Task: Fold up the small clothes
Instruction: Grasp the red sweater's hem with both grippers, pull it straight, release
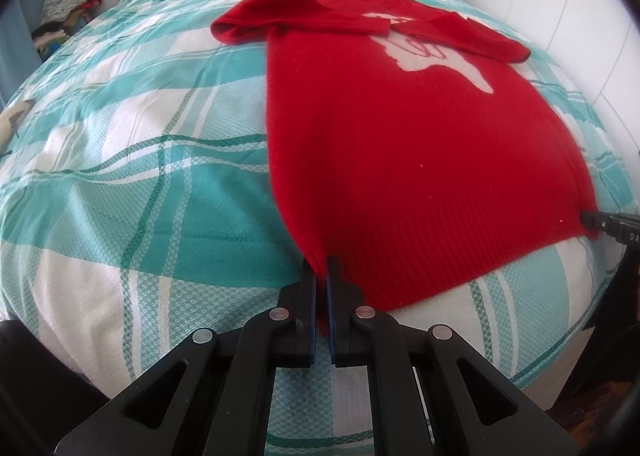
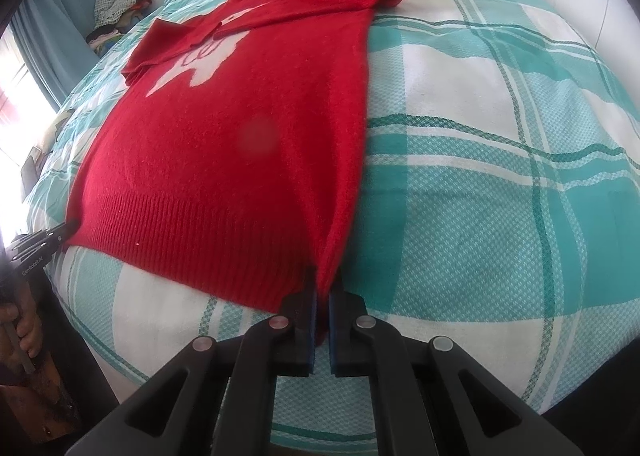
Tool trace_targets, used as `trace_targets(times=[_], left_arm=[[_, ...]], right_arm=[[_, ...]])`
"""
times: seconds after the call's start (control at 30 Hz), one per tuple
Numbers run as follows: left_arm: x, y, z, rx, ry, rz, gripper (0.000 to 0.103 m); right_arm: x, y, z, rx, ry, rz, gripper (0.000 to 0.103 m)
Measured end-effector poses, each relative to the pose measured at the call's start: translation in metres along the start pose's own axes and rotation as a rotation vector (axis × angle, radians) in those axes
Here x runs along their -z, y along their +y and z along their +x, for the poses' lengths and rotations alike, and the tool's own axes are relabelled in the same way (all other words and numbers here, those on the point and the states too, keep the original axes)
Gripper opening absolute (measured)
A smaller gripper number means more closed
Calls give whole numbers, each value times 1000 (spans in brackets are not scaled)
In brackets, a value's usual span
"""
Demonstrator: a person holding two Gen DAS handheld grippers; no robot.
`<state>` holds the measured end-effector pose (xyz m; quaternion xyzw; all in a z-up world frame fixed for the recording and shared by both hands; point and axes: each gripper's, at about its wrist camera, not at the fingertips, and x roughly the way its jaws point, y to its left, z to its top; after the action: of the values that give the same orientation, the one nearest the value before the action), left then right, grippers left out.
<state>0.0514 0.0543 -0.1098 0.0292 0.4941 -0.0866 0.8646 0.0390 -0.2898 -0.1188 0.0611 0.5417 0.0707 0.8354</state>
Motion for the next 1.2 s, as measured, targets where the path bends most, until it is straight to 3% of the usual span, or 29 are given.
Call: trace_targets(times=[0.2,0.3,0.6,0.7,0.77,0.83,0.87,1.03,1.2], left_arm=[[1,-1,-3,-4,-11,-1,5],[2,1,-4,11,-15,-10,5],[5,4,-11,49,-12,-43,14],[6,3,-17,55,-11,-40,28],[9,3,-23,59,-15,-42,53],[12,3,-30,55,-16,-45,72],[14,4,-34,49,-16,-48,77],[15,17,-60,24,-52,-86,77],[-18,47,-87,-23,-215,-177,88]], right_arm=[[1,-3,-3,-17,-8,22,4],[2,-6,-6,-44,-17,53,9],[14,2,-15,-60,-1,47,38],[16,6,-16,-37,12,24,40],[18,7,-17,-33,23,22,41],[20,5,-20,-29,32,26,41],[21,5,-21,-25,36,28,41],[23,0,-31,20,48,11,41],[4,-13,-61,157,-32,-47,44]])
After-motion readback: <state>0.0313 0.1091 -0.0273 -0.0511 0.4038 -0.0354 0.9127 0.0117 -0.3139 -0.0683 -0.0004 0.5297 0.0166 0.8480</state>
